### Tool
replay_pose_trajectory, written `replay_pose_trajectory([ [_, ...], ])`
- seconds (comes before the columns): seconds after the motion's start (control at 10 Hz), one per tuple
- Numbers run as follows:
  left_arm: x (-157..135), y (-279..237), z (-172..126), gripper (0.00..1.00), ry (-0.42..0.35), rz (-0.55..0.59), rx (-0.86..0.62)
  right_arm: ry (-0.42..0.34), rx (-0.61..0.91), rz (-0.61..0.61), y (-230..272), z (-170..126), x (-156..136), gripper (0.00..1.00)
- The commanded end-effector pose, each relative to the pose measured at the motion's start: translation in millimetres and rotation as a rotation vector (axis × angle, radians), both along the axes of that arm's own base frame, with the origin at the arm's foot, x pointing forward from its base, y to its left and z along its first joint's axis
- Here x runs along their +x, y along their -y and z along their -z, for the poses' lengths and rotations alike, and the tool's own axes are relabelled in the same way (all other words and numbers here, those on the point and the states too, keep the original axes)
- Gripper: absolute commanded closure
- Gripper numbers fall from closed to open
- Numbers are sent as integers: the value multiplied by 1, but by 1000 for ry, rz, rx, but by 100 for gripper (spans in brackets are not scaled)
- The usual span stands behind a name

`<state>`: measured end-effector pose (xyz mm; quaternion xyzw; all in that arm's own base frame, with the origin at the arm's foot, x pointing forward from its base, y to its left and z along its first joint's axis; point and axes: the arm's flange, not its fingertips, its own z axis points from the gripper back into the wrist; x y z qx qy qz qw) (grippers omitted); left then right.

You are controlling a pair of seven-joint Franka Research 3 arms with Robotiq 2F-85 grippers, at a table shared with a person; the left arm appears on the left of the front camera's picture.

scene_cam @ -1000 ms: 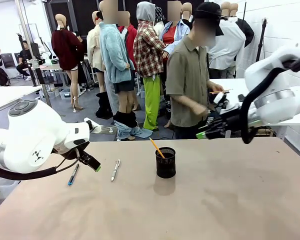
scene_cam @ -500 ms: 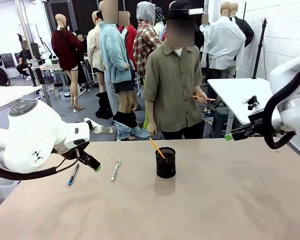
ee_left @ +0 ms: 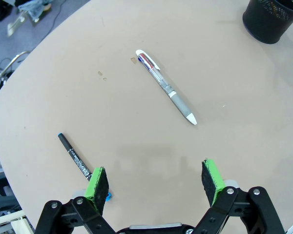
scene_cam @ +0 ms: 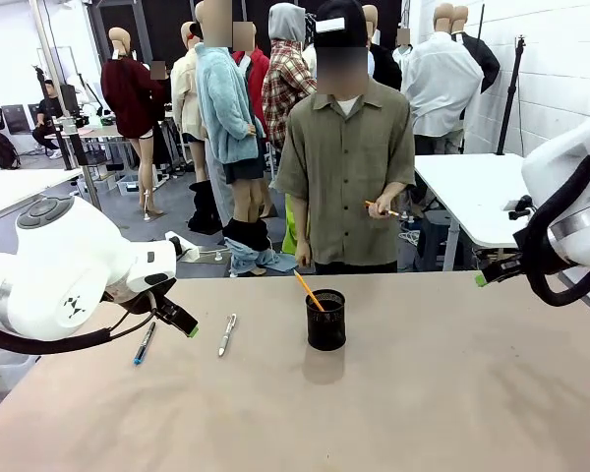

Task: Place the pens into the pen holder.
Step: Pick up a writing instrument from the table and place it into the Pen holder.

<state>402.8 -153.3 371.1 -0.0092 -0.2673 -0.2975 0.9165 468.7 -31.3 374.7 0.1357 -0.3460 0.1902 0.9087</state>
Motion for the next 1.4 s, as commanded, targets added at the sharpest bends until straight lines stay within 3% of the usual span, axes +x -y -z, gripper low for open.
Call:
replay_pose_trajectory([
  [0.0, 0, 0, 0, 0, 0, 0, 0, 15, 9, -23, 5, 0, 1, 45],
  [0.1, -7, -2, -5, 0, 13, -32, 14, 15, 9, -23, 5, 0, 1, 45],
  [0.4, 53, -41, -8, 0, -204, -244, -47, 15, 9, -23, 5, 0, 1, 45],
  [0.7, 96, -61, 9, 0, -380, -342, -67, 15, 9, -23, 5, 0, 1, 45],
  [1.0, 125, -74, 29, 0, -473, -480, -15, 15, 9, -23, 5, 0, 1, 45],
  [1.3, 134, -79, 41, 0, -521, -509, 6, 15, 9, -23, 5, 0, 1, 45],
])
